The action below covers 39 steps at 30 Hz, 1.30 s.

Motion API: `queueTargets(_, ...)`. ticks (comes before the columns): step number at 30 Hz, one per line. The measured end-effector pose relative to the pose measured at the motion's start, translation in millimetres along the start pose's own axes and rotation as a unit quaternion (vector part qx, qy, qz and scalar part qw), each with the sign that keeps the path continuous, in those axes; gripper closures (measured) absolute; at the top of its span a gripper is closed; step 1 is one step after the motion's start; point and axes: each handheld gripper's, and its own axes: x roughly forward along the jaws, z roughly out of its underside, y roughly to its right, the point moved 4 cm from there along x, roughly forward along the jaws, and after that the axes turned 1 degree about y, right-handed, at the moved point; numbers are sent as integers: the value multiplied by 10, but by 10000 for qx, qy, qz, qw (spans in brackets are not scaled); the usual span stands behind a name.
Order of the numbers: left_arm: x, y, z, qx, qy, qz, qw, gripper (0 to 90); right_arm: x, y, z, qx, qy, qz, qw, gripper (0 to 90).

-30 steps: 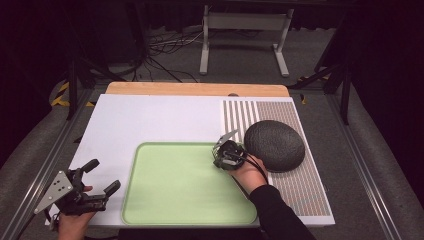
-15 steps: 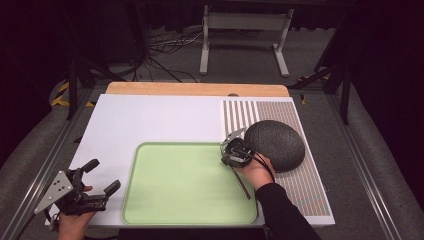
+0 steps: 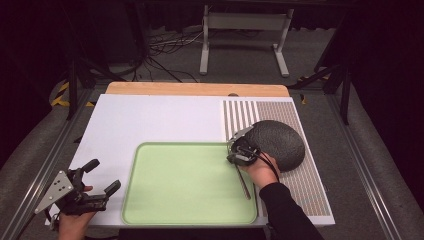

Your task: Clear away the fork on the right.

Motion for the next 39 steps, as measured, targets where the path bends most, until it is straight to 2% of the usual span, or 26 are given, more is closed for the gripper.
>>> queueTargets(7, 4, 0, 2, 3, 11, -9, 10000, 1, -36, 43, 59, 123, 24, 58, 9999, 900)
queueTargets(30, 5, 2, 1, -1, 19, -12, 10000, 1, -124, 119, 194, 264, 49, 193, 9995, 900)
queueTargets(39, 4, 2, 0, 3, 21, -8, 10000, 1, -304, 43, 87, 146, 452, 170, 9987, 897)
